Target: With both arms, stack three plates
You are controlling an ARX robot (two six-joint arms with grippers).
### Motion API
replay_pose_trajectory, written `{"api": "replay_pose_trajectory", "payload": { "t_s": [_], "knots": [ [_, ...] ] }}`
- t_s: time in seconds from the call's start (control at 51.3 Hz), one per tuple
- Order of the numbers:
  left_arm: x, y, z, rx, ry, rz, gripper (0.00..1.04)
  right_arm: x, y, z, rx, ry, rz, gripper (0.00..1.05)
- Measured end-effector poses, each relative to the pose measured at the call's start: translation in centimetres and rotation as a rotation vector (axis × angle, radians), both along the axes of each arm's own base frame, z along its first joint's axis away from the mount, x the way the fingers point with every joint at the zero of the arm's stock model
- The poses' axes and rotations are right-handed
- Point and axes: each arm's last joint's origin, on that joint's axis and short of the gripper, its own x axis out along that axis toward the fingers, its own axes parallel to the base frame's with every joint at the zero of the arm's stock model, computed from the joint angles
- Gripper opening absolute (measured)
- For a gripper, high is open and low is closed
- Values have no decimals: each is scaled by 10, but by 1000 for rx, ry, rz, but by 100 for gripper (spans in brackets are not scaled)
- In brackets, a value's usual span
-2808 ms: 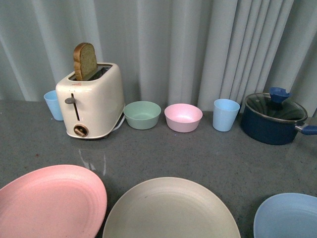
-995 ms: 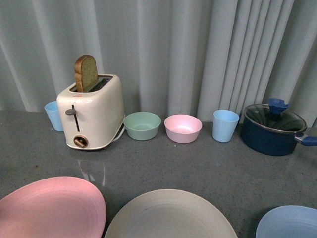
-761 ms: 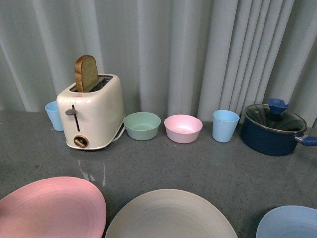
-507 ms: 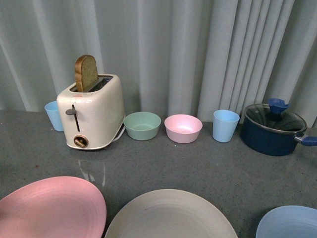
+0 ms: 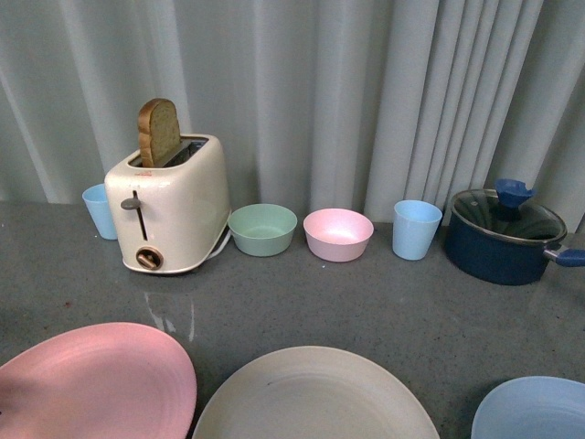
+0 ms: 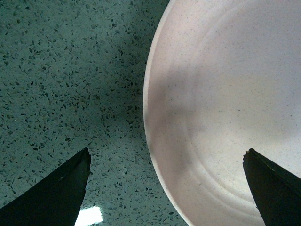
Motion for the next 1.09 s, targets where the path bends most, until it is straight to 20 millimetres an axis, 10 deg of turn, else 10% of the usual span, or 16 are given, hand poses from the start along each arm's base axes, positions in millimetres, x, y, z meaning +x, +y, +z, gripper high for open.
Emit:
{"api": "replay_pose_trajectory", "payload": {
  "t_s": [1.092],
  "knots": [
    [14,-16,-17,9,89,18,97,0,0,0,0,0,0,97]
  ]
}}
